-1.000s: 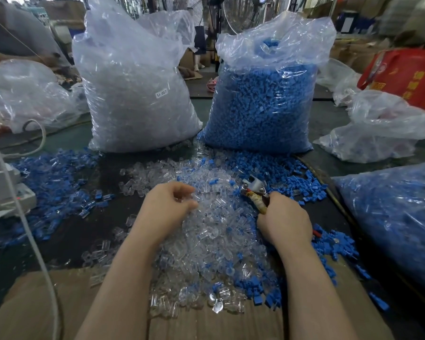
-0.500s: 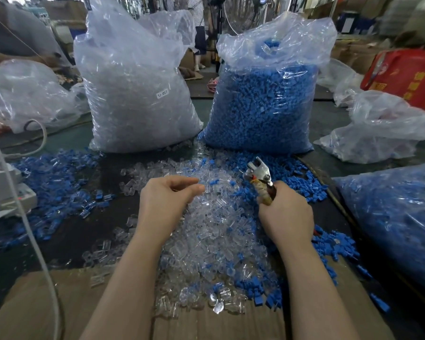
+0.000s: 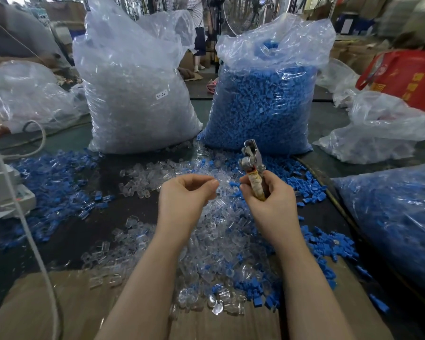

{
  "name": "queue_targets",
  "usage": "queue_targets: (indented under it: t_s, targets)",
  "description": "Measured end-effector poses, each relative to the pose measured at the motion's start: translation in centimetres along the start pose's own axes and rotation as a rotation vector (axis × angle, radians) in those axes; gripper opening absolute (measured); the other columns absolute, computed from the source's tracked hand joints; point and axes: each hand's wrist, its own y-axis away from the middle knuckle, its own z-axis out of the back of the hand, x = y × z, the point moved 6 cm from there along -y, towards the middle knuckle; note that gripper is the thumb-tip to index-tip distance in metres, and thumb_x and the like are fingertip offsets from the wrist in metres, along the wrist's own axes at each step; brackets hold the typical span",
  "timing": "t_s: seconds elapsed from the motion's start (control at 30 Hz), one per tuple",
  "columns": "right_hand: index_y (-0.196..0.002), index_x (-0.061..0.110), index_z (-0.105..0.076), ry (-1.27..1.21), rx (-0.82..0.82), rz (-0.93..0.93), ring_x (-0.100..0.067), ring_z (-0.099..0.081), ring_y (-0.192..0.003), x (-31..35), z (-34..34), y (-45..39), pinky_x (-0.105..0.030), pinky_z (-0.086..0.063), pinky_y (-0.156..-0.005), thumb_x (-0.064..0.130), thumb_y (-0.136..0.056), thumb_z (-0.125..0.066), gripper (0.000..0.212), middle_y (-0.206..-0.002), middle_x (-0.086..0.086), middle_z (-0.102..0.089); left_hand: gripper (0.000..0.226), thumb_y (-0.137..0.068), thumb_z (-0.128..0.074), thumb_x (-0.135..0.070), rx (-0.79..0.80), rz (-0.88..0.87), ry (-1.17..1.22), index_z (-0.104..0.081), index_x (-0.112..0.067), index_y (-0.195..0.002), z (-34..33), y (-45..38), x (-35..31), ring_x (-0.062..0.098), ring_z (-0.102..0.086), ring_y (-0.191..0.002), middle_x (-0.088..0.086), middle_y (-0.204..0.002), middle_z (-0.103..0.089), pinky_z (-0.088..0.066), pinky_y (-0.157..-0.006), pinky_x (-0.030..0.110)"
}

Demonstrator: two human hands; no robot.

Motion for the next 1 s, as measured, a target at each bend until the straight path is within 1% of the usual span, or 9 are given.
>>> queue_targets:
  t_s: [0.23, 0.33, 0.5, 0.57, 0.67, 0.73, 0.8, 0.9, 1.0]
  targets:
    - [-0.09, 0.015, -0.063, -0.082, 0.023, 0.036, -0.015, -0.059, -0.069, 0.6, -0.4, 0.1, -0.029, -0.049, -0.064, 0.017, -0.087, -0.073, 0.011, -0.077, 0.0, -0.065, 0.008, -0.083, -0.074, -0.005, 0.028, 0.028, 0.04, -0.074, -0.013, -0.08, -1.1, 0.4, 0.1, 0.011, -0.072, -0.065, 0.006, -0.069, -0.074, -0.054, -0.057, 0.018]
    - [-0.092, 0.013, -0.062, -0.076, 0.026, 0.043, -0.022, -0.061, -0.074, 0.6, -0.5, 0.2, -0.039, -0.052, -0.069, 0.017, -0.087, -0.074, 0.014, -0.08, -0.001, -0.066, 0.007, -0.083, -0.074, -0.005, 0.037, 0.042, 0.062, -0.074, -0.012, -0.081, -1.2, 0.5, 0.0, 0.012, -0.073, -0.066, 0.005, -0.068, -0.074, -0.054, -0.057, 0.018]
    - [-0.093, 0.022, -0.062, -0.02, -0.025, 0.056, -0.013, -0.064, -0.077, 0.6, -0.4, 0.4, -0.044, -0.055, -0.072, 0.021, -0.086, -0.073, 0.014, -0.082, 0.009, -0.067, 0.004, -0.083, -0.075, -0.007, 0.07, 0.047, 0.046, -0.075, -0.008, -0.087, -1.6, 0.7, 0.0, 0.013, -0.073, -0.069, 0.005, -0.072, -0.075, -0.053, -0.059, 0.018]
    - [-0.089, 0.03, -0.059, -0.003, -0.048, 0.072, -0.006, -0.061, -0.073, 0.7, -0.3, 0.4, -0.037, -0.052, -0.065, 0.023, -0.085, -0.072, 0.015, -0.079, 0.016, -0.065, 0.006, -0.082, -0.076, -0.007, 0.072, 0.045, 0.042, -0.075, -0.008, -0.088, -1.8, 0.8, -0.1, 0.014, -0.073, -0.07, 0.005, -0.073, -0.075, -0.053, -0.06, 0.019]
    - [-0.079, 0.037, -0.052, 0.043, -0.055, 0.092, -0.003, -0.056, -0.068, 1.1, -0.4, 0.5, -0.027, -0.043, -0.058, 0.028, -0.084, -0.068, 0.02, -0.081, 0.024, -0.062, 0.007, -0.082, -0.077, -0.007, 0.063, 0.03, 0.022, -0.076, -0.01, -0.087, -2.1, 0.9, -0.2, 0.014, -0.074, -0.071, 0.003, -0.074, -0.076, -0.054, -0.061, 0.02]
    - [-0.077, 0.036, -0.051, 0.048, -0.047, 0.084, -0.004, -0.055, -0.065, 0.9, -0.4, 0.5, -0.024, -0.04, -0.055, 0.025, -0.085, -0.069, 0.023, -0.079, 0.023, -0.062, 0.007, -0.081, -0.077, -0.007, 0.045, 0.008, -0.001, -0.076, -0.012, -0.085, -2.2, 1.0, -0.3, 0.012, -0.074, -0.07, 0.002, -0.072, -0.075, -0.053, -0.06, 0.02]
    - [-0.078, 0.032, -0.053, 0.023, -0.02, 0.073, -0.004, -0.054, -0.063, 0.8, -0.5, 0.4, -0.015, -0.036, -0.052, 0.02, -0.087, -0.07, 0.022, -0.077, 0.02, -0.062, 0.008, -0.081, -0.077, -0.007, 0.023, -0.026, -0.038, -0.076, -0.015, -0.082, -2.1, 0.9, -0.4, 0.011, -0.073, -0.068, 0.0, -0.07, -0.075, -0.053, -0.061, 0.021]
    - [-0.086, 0.026, -0.06, -0.008, 0.023, 0.068, -0.005, -0.054, -0.062, 0.6, -0.5, 0.4, -0.014, -0.037, -0.052, 0.016, -0.088, -0.069, 0.014, -0.078, 0.016, -0.064, 0.014, -0.08, -0.077, -0.007, 0.011, -0.068, -0.079, -0.075, -0.021, -0.078, -2.1, 1.0, -0.5, 0.009, -0.072, -0.069, -0.005, -0.07, -0.074, -0.055, -0.065, 0.021]
    - [-0.088, 0.025, -0.061, -0.01, 0.048, 0.081, -0.005, -0.053, -0.061, 0.5, -0.5, 0.3, -0.014, -0.037, -0.052, 0.014, -0.088, -0.067, 0.013, -0.078, 0.015, -0.064, 0.013, -0.078, -0.081, -0.013, -0.023, -0.109, -0.124, -0.074, -0.025, -0.076, -2.1, 1.0, -0.6, 0.006, -0.071, -0.069, -0.01, -0.07, -0.073, -0.056, -0.066, 0.02]
